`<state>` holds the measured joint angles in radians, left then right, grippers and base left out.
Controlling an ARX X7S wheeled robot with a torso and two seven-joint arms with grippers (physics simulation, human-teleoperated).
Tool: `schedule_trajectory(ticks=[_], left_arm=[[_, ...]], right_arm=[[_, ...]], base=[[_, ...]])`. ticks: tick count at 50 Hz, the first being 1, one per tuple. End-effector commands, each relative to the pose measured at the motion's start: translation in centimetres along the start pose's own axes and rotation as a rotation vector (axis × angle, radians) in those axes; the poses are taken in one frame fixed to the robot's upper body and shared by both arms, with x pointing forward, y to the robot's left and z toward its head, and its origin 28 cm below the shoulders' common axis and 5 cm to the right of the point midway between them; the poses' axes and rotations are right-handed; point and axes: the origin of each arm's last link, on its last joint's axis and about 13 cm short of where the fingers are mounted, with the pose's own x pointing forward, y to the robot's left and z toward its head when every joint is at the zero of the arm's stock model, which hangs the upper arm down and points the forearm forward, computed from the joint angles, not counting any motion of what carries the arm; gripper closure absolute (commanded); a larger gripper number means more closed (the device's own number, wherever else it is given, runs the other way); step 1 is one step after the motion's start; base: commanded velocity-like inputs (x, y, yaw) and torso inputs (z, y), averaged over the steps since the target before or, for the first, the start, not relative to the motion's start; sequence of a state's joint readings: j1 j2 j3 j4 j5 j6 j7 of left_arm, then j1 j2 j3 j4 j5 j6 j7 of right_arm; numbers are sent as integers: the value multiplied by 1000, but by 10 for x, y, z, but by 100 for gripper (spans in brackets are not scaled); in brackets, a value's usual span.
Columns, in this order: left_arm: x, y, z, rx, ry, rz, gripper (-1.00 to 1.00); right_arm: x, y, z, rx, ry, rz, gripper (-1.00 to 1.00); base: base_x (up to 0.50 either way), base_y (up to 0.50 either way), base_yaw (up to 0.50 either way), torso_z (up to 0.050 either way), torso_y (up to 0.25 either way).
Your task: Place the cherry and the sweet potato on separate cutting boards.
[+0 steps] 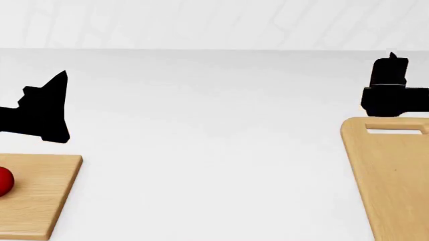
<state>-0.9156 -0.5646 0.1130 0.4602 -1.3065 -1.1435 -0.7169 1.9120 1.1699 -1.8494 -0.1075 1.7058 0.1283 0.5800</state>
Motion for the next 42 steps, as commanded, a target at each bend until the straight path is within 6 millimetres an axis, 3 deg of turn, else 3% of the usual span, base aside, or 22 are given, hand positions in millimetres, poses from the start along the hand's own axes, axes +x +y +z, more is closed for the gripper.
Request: schedule_trajectory(ticks=[1, 5, 17, 24, 34, 42], left_arm=[[2, -8, 31, -35, -103, -48, -100], [5, -9, 35, -30, -100, -58, -100], [3, -9, 73, -29, -171, -44, -100], [-5, -22, 88, -28, -221, -76, -100], [-8, -31, 107, -36, -266, -92, -100], [-13, -34, 111, -28, -282, -108, -100]], right_arm=[[-16, -1, 22, 14, -195, 224, -100], [-15, -1, 28, 32, -222, 218, -100], [-16, 0, 34, -18, -285, 238, -100], [-16, 2, 43, -53, -358, 259, -100], [-18, 1, 54, -29, -447, 251, -100], [-18, 1, 57, -26, -466, 248, -100]], base=[[0, 0, 0, 0, 0], [0, 0, 0, 0, 0], [0, 0, 0, 0, 0], [0, 0, 0, 0, 0], [0, 0, 0, 0, 0], [0, 0, 0, 0, 0]])
